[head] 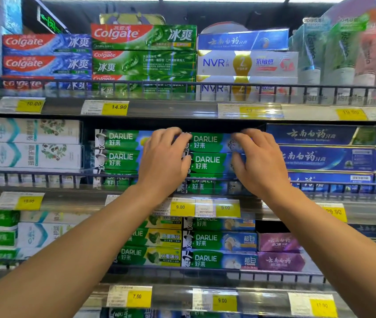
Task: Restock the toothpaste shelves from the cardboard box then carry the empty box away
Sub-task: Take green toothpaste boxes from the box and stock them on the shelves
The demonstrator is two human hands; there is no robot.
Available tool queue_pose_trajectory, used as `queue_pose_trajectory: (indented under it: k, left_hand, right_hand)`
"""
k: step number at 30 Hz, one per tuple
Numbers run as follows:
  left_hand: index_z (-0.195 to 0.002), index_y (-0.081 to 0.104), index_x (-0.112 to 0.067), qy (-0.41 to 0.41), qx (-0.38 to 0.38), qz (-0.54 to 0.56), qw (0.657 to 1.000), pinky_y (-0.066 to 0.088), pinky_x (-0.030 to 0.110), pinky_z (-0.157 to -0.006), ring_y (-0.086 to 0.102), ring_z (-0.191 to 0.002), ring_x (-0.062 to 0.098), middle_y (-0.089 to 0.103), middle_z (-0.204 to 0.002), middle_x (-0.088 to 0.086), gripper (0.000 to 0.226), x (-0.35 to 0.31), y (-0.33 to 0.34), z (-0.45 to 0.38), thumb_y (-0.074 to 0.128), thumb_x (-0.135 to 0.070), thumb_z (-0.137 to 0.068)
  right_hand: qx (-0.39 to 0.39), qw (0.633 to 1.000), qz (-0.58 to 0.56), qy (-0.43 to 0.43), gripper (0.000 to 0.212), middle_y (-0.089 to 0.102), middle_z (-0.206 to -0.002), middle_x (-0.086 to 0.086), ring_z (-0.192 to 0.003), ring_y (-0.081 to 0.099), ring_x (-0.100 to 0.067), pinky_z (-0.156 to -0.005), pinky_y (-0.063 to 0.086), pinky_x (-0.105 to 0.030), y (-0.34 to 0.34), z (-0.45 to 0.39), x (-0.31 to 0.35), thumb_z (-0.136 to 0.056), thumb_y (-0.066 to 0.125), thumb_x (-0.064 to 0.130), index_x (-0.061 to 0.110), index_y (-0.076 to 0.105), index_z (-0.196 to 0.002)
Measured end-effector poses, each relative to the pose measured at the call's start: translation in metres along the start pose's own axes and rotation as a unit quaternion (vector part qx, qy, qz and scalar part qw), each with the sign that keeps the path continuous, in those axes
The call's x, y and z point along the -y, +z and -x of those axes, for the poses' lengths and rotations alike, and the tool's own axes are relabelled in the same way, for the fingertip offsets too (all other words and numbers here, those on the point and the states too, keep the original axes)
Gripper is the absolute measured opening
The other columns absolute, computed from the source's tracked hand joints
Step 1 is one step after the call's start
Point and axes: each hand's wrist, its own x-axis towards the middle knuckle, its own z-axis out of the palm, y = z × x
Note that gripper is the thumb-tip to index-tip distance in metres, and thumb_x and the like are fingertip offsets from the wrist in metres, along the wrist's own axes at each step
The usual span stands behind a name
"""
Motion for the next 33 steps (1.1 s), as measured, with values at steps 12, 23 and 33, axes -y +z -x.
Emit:
queue_pose_trajectory:
  k: [12,23,33]
  left_hand:
    - [-0.145,0.040,-0.021,-0.030,0.067,-0.024,0.997,0.010,0.051,-0.117,0.029,-0.137,0.026,0.045,-0.147,-0.001,0.049,-0.009,0.008,-0.015,0.042,-0.031,-0.097]
    - [-0.135,0.051,-0.021,-0.045,0.056,-0.014,0.997,0.015,0.050,-0.114,0.036,-0.127,0.028,0.053,-0.134,0.000,0.040,-0.008,0.003,-0.023,0.041,-0.032,-0.098]
    - [-0.126,0.061,-0.020,-0.026,0.022,0.022,0.999,0.032,0.044,-0.100,0.045,-0.110,0.028,0.060,-0.118,0.001,0.032,-0.001,0.000,-0.025,0.049,-0.021,-0.096]
  right_hand:
    - [0.044,0.995,0.088,0.024,0.028,0.067,-0.103,-0.011,-0.093,0.058,-0.037,-0.093,0.040,-0.046,0.001,-0.030,0.009,-0.088,0.056,0.027,0.014,0.065,-0.112]
    - [-0.005,1.000,-0.007,0.011,0.021,0.065,-0.099,-0.009,-0.089,0.056,-0.034,-0.082,0.042,-0.042,-0.001,-0.025,-0.001,-0.090,0.061,0.015,0.012,0.065,-0.111]
    - [-0.001,0.999,-0.036,0.021,0.022,0.064,-0.103,-0.008,-0.094,0.055,-0.033,-0.081,0.043,-0.043,-0.003,-0.023,-0.003,-0.091,0.060,0.015,0.013,0.064,-0.113]
